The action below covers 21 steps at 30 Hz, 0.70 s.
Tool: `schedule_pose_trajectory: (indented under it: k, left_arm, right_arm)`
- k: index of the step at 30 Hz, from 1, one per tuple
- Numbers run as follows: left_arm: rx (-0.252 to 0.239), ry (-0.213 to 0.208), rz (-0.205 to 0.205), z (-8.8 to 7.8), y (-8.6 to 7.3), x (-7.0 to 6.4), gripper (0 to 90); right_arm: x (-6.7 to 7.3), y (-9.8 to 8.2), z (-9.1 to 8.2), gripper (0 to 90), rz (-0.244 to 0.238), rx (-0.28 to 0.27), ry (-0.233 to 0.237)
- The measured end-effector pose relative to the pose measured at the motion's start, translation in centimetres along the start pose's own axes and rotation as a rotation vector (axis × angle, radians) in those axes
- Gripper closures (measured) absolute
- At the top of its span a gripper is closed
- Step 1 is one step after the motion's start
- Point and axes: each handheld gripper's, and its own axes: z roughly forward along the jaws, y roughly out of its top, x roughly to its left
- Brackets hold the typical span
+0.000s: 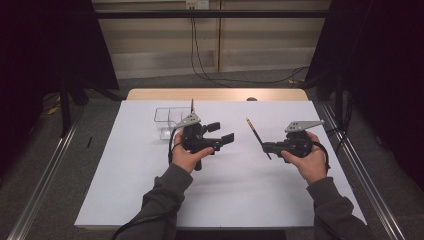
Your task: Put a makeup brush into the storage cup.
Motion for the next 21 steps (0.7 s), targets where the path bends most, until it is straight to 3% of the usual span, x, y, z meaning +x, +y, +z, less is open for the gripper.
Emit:
schedule_pose_trajectory:
  k: [10, 21]
  left_arm:
    - [0.008, -0.011, 0.009, 1.0, -0.1, -0.1, 31.1]
    - [0.013, 0.005, 0.003, 1.9, -0.1, -0.3, 41.8]
  right_arm:
    - [0.2, 0.1, 0.1, 84.8, -0.014, -0.005, 0.017]
    - [0.5, 0.3, 0.4, 84.8, -0.024, 0.000, 0.022]
